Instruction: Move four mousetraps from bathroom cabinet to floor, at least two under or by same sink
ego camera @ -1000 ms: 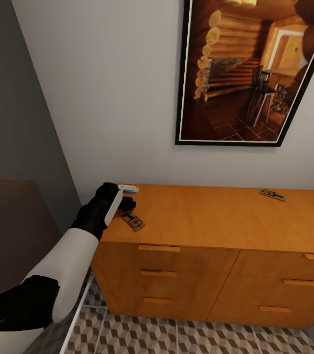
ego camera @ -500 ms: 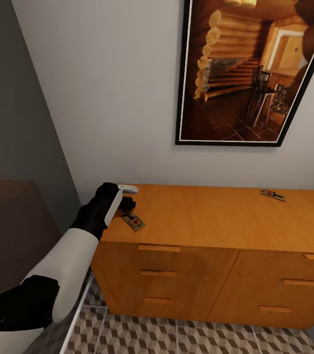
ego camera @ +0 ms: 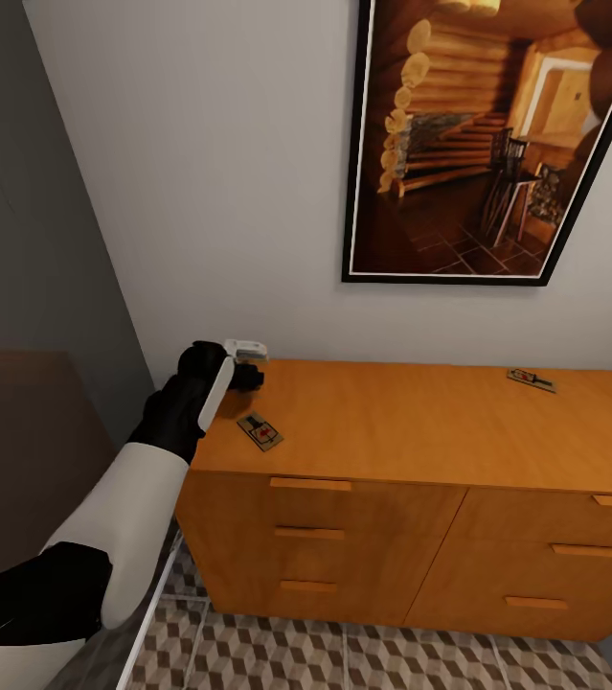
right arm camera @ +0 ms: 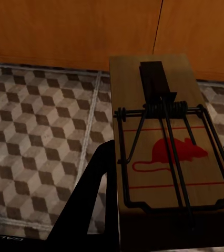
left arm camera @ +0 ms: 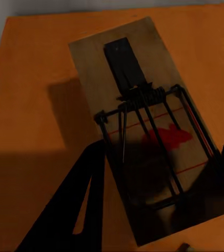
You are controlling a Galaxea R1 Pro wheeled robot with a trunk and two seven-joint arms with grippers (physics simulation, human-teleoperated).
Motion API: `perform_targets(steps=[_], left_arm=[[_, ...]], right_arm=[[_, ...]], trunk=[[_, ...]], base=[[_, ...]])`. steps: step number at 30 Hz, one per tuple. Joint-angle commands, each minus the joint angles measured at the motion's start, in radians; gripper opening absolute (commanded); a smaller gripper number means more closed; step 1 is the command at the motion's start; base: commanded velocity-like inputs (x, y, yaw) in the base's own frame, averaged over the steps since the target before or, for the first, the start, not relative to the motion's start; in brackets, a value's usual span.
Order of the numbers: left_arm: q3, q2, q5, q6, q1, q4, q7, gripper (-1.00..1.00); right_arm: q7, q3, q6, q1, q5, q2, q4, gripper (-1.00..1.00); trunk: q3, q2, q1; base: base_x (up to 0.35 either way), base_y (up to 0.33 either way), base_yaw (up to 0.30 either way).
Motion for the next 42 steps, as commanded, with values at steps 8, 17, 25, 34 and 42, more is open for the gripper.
perform_targets(steps=[8,17,25,34,42], left_arm=[[0.000,-0.002,0.007,0.004,-0.001,-0.048,0.007,-1.00],[-0.004,-0.001,0.006,0.005,-0.001,-0.089,0.007,-1.00],[-0.006,-0.001,0.005,0.004,-0.001,-0.085,0.007,-1.00],[-0.007,0.000,0.005,0.004,-0.001,-0.068,0.007,-1.00],[-0.007,-0.001,0.006,0.004,-0.001,-0.059,0.007,-1.00]], right_arm=[[0.006,-0.002,-0.003,0.000,-0.002,0.000,0.000,-1.00],[0.006,-0.002,-0.003,-0.001,-0.002,0.000,0.000,-1.00],[0.006,-0.002,-0.003,-0.001,-0.002,0.000,0.000,-1.00],[0.008,-0.002,-0.003,-0.001,-0.002,-0.002,0.000,-1.00],[0.007,-0.002,-0.003,-0.001,-0.002,-0.002,0.000,-1.00]], trunk=[[-0.001,0.000,0.000],[-0.001,0.000,0.000],[-0.001,0.000,0.000],[-0.001,0.000,0.000],[-0.001,0.000,0.000]], base=[[0.000,0.000,0.000],[0.000,0.000,0.000],[-0.089,0.000,0.000],[-0.319,0.000,0.000],[-0.335,0.000,0.000]])
